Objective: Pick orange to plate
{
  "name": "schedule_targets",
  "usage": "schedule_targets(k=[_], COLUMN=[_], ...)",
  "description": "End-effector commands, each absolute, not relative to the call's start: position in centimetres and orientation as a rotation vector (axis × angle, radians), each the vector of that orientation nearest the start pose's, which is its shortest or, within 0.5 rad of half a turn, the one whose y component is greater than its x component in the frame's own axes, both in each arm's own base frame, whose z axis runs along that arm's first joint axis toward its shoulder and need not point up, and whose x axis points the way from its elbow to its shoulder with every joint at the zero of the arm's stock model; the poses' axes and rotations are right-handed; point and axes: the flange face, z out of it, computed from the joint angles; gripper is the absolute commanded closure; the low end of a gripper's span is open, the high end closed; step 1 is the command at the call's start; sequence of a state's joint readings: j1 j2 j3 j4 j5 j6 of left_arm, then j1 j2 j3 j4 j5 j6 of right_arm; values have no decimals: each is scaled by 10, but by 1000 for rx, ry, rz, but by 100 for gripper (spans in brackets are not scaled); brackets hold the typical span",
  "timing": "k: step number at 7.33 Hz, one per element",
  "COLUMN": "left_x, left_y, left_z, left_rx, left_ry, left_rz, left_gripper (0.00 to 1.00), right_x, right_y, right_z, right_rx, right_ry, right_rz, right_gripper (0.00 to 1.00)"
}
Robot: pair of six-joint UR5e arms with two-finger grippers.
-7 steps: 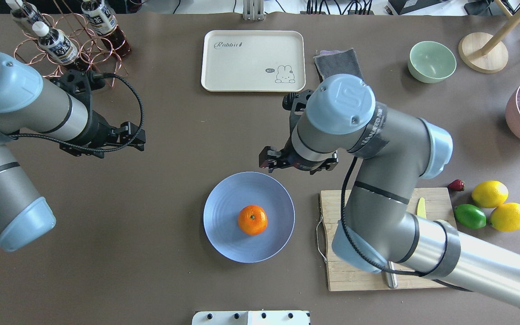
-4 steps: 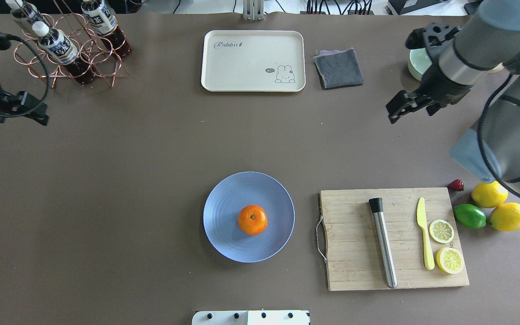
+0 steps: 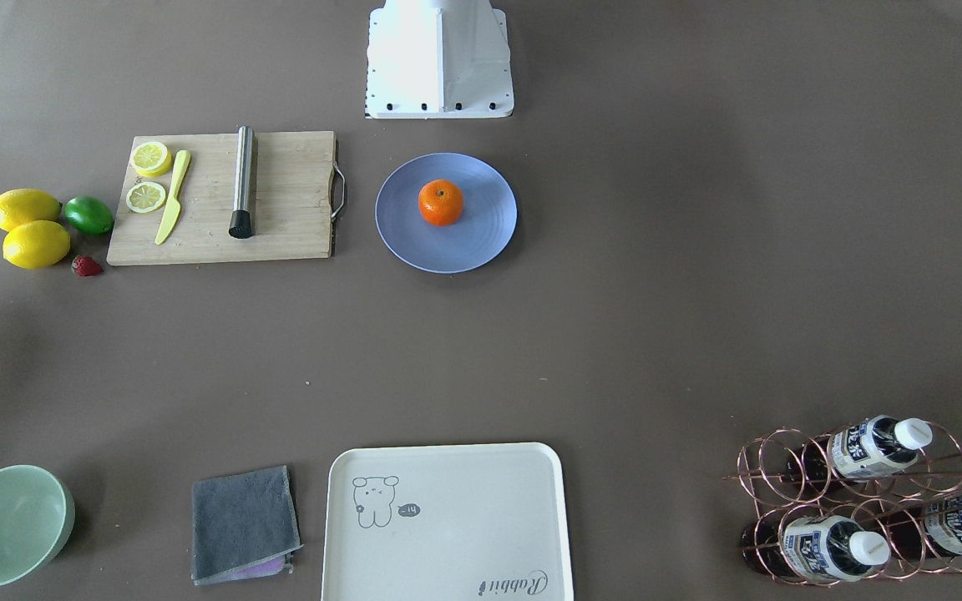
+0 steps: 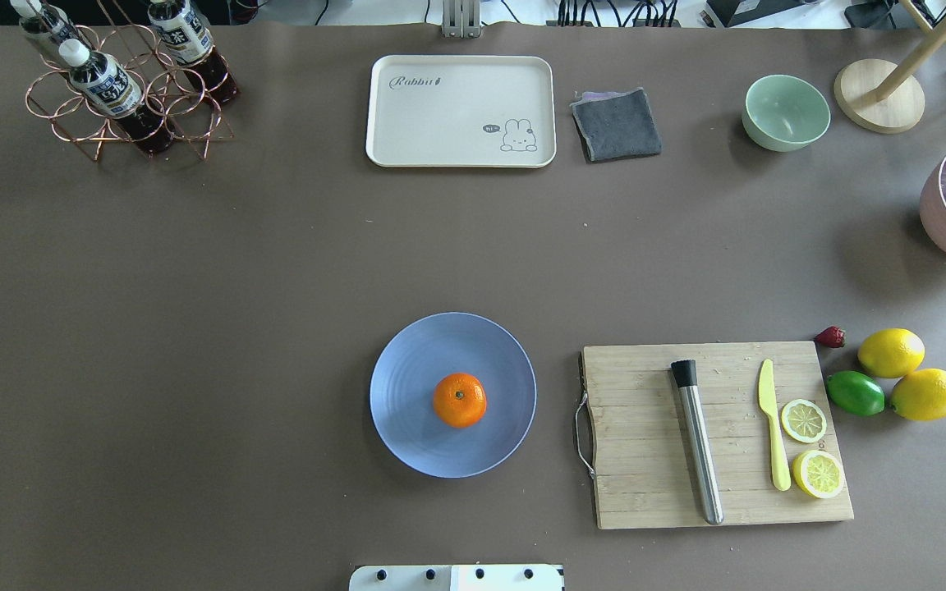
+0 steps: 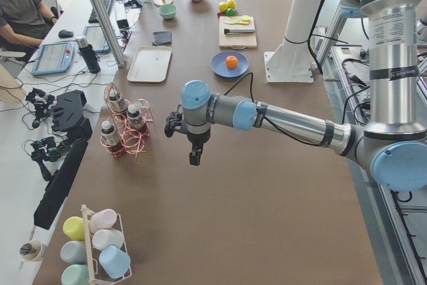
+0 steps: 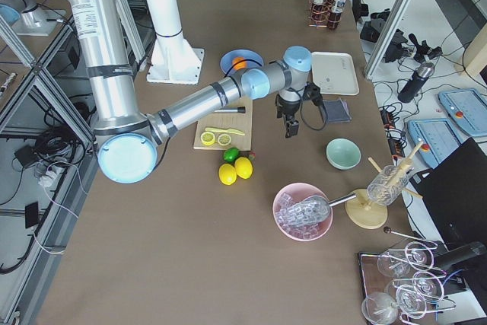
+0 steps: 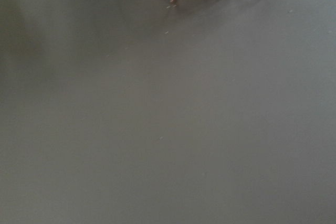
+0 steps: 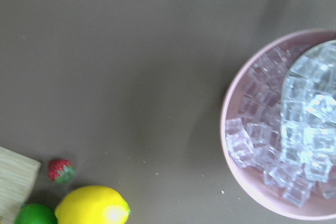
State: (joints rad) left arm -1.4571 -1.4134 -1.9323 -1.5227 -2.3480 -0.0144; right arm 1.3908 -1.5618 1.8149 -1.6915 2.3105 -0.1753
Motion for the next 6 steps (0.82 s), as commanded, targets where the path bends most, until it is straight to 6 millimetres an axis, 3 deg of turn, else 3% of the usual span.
schedule_targets(k=[1,6], left_x=[-46,-46], left_y=[-412,-416], left_z=[591,592], left_rx=[74,75], left_ry=[787,787], left_rz=[106,102], left_gripper=[3,3], right_x=[31,39], right_y=[-455,-450], right_z=[611,609], right_rx=[107,116], right_ry=[-745,-746], right_rz=[-398,-385], right_gripper=[0,0])
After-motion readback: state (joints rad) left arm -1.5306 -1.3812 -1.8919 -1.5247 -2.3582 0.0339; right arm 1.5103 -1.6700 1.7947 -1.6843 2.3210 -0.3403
